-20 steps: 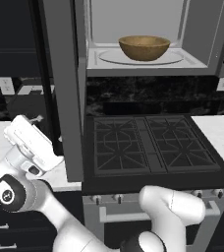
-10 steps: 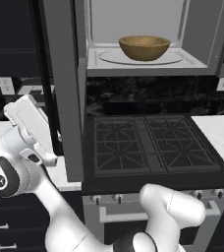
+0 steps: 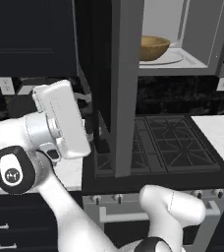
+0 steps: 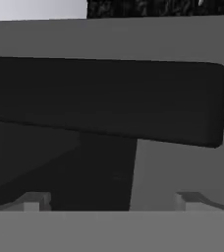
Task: Pick the garlic from the sink and place it in the bowl. Then pick the bowl and place it in the microwave. Then close the microwave door and press the start button.
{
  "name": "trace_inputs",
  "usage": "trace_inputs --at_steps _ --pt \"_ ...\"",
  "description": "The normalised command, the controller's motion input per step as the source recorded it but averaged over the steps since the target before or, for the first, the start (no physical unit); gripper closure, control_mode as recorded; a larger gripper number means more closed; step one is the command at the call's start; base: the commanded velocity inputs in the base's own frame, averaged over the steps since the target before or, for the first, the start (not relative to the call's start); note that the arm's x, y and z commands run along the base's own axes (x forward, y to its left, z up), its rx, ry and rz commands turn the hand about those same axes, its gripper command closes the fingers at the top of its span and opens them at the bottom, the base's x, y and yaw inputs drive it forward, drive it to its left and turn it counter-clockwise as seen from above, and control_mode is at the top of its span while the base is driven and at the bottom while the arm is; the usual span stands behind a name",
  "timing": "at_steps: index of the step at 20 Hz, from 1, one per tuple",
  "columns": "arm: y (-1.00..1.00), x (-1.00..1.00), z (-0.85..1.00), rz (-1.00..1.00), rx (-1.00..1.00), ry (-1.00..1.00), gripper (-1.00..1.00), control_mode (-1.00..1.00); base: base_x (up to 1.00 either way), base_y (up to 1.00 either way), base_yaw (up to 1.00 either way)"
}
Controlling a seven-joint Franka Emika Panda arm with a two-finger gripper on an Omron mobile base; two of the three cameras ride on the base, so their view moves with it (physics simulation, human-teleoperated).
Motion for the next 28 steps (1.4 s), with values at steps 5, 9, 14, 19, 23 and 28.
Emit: trace_inputs --at_steps 5,9,14,19,23,28 --pt "-0.93 -0.32 0.09 0.28 0.17 -0.11 -1.0 -1.0 0.0 0.0 0.0" --pt "-0.86 -0.09 0.03 0.37 0.16 -0.04 -1.0 -1.0 0.0 0.0 0.0" --pt "-0.48 0.27 0.01 0.5 0.16 0.0 -1.0 -1.0 0.0 0.0 0.0" --pt "-0.3 0.58 0.07 0.57 0.17 0.0 -1.0 -1.0 0.0 0.0 0.0" --pt "-0.16 0.89 0.0 0.54 0.17 0.0 -1.0 -1.0 0.0 0.0 0.0" --pt "-0.15 0.94 0.0 0.35 0.11 -0.01 -1.0 -1.0 0.0 0.0 0.0"
